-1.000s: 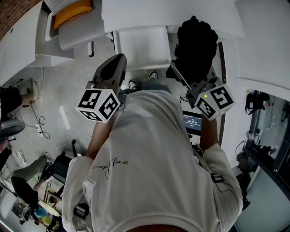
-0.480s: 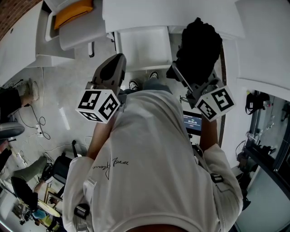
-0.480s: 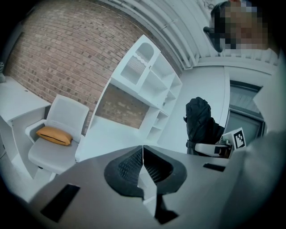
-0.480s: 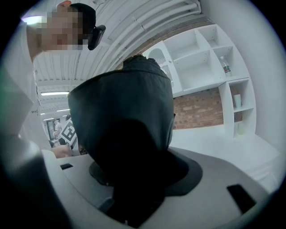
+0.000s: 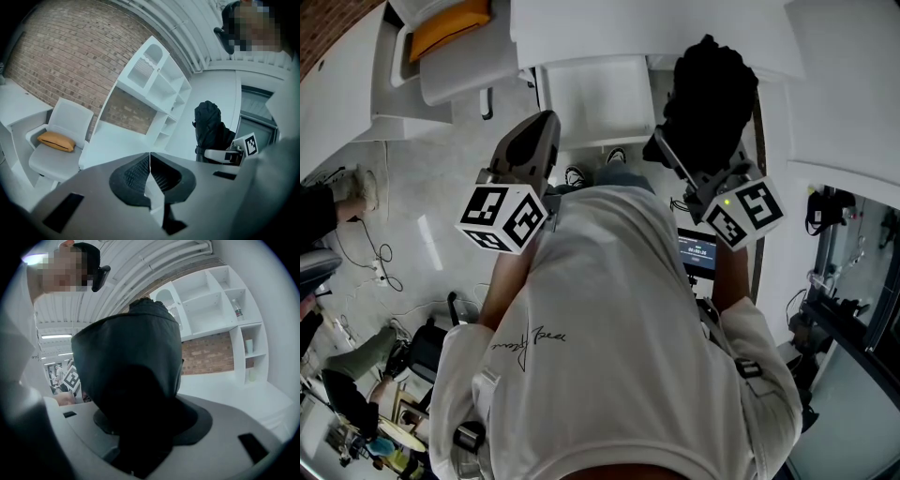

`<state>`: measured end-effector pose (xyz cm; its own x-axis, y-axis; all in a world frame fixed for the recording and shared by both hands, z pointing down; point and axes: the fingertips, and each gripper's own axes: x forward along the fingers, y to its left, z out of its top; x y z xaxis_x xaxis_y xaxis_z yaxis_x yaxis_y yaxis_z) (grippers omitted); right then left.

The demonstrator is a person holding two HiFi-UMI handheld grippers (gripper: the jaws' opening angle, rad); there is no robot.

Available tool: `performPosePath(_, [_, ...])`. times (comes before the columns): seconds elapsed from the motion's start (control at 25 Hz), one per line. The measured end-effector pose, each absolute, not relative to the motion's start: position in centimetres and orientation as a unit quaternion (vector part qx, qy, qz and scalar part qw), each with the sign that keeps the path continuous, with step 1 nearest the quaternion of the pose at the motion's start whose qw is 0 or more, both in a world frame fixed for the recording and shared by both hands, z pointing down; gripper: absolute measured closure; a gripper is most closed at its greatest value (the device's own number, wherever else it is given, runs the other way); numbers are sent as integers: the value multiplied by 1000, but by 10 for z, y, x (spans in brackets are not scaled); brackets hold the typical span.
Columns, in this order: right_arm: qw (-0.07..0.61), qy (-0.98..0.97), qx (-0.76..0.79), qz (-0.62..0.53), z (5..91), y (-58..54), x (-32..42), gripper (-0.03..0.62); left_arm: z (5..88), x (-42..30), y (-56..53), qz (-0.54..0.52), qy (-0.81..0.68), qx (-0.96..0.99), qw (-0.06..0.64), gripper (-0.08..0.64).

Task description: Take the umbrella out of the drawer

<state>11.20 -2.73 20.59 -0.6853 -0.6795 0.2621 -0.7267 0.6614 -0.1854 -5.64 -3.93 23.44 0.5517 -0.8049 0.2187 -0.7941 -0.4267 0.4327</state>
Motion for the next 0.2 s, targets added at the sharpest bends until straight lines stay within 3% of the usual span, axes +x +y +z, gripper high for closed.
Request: performPosePath(0.2, [80, -911, 380, 142, 202, -28, 110, 348, 232, -56, -42, -12, -470, 846, 252, 543])
